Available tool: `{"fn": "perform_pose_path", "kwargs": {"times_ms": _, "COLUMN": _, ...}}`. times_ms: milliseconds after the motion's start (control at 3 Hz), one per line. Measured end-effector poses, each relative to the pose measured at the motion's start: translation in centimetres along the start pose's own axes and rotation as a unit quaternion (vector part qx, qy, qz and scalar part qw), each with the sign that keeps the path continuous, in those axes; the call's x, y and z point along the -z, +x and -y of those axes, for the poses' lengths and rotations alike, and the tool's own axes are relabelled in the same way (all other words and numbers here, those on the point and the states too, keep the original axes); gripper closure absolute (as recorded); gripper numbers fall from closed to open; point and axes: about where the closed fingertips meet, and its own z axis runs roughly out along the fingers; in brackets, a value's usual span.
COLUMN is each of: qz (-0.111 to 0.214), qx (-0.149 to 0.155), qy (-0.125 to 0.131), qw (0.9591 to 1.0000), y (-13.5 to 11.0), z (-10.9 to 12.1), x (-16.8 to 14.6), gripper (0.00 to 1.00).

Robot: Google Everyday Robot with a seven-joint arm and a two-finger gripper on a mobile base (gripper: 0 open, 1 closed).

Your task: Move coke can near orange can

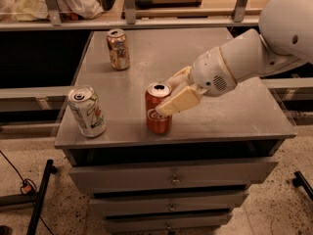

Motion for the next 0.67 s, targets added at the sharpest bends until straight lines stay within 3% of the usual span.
{"fn": "perform_pose_path", "kwargs": {"times_ms": 333, "qz": 0.0, "qx": 0.0, "qy": 0.0, "qw": 1.0, "y": 0.0, "z": 0.0, "x": 0.0, "gripper": 1.0}}
{"fn": "perform_pose_path", "kwargs": {"times_ms": 667, "qz": 0.006, "qx": 0.003, "qy": 0.026, "qw": 0.9996, "y": -0.5, "z": 1.9, "x": 1.2, "gripper": 1.0}}
